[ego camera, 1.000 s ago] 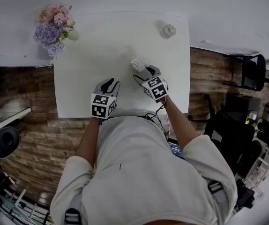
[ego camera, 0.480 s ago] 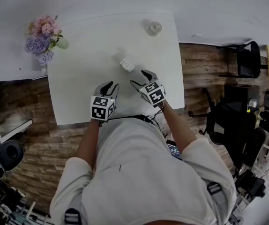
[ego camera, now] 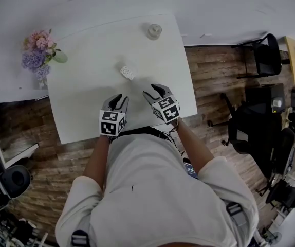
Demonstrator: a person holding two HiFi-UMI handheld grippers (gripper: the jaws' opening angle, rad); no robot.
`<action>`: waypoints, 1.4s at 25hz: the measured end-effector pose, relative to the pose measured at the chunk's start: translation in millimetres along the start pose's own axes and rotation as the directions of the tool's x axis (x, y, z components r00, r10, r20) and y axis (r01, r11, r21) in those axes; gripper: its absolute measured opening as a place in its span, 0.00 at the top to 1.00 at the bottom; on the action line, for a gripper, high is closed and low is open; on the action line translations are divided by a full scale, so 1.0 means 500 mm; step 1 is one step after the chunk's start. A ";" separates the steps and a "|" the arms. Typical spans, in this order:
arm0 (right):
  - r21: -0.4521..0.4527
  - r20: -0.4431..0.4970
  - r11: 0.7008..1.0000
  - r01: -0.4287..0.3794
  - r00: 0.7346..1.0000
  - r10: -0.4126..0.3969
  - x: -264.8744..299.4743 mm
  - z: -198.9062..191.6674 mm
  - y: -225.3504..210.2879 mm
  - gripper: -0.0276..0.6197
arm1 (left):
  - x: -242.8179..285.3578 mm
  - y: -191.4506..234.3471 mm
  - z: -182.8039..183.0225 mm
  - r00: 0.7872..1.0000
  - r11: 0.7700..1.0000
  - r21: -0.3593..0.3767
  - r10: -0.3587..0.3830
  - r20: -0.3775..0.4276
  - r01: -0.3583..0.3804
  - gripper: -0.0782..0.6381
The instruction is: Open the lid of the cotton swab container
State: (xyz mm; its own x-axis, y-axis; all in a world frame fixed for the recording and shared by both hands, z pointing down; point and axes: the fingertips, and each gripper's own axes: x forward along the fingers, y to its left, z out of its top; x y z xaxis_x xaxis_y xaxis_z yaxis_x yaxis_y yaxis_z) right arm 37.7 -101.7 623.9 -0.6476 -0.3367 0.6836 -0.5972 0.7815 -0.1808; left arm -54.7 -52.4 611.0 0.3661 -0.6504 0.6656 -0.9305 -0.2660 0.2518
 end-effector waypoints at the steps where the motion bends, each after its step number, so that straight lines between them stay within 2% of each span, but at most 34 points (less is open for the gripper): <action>1: 0.003 0.012 1.000 0.002 1.000 -0.002 -0.010 0.000 0.001 0.68 | -0.003 -0.007 -0.003 1.000 1.000 0.000 0.009 0.004 -0.009 0.73; 7: 0.027 0.069 1.000 0.013 0.997 -0.015 -0.067 -0.019 0.007 0.84 | -0.027 -0.048 -0.028 0.997 0.998 0.015 0.069 0.017 -0.069 0.74; 12: 0.019 0.128 0.999 0.033 0.991 -0.035 -0.108 -0.018 0.016 0.96 | -0.057 -0.064 -0.015 0.992 0.992 0.048 0.115 0.055 -0.118 0.80; 17: 0.021 0.172 0.999 0.028 0.985 -0.032 -0.130 -0.003 0.046 0.96 | -0.078 -0.069 -0.008 0.987 0.989 0.032 0.143 0.075 -0.146 0.83; 21: 0.031 0.183 0.999 0.035 0.982 -0.040 -0.145 0.007 0.069 0.96 | -0.092 -0.084 -0.003 0.987 0.991 0.030 0.130 0.094 -0.133 0.85; 25: 0.022 0.190 0.998 0.064 0.979 -0.067 -0.153 0.010 0.086 0.96 | -0.112 -0.089 -0.007 0.986 0.992 0.023 0.119 0.120 -0.122 0.85; 30: 0.042 0.194 0.995 0.093 0.976 -0.100 -0.152 0.023 0.136 0.96 | -0.158 -0.067 0.004 0.978 0.993 -0.042 0.120 0.171 -0.114 0.86; 35: 0.039 0.234 0.990 0.136 0.962 -0.141 -0.162 0.066 0.196 0.96 | -0.219 -0.038 0.016 0.967 0.992 -0.024 0.128 0.221 -0.126 0.86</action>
State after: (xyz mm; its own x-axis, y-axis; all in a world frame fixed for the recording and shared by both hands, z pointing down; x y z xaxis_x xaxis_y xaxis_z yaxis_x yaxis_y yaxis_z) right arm 16.2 -15.3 527.6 -0.6491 -0.5570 0.5180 -0.6977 0.7072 -0.1139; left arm -77.1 18.0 527.7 0.2379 -0.8199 0.5208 -0.9691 -0.1648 0.1833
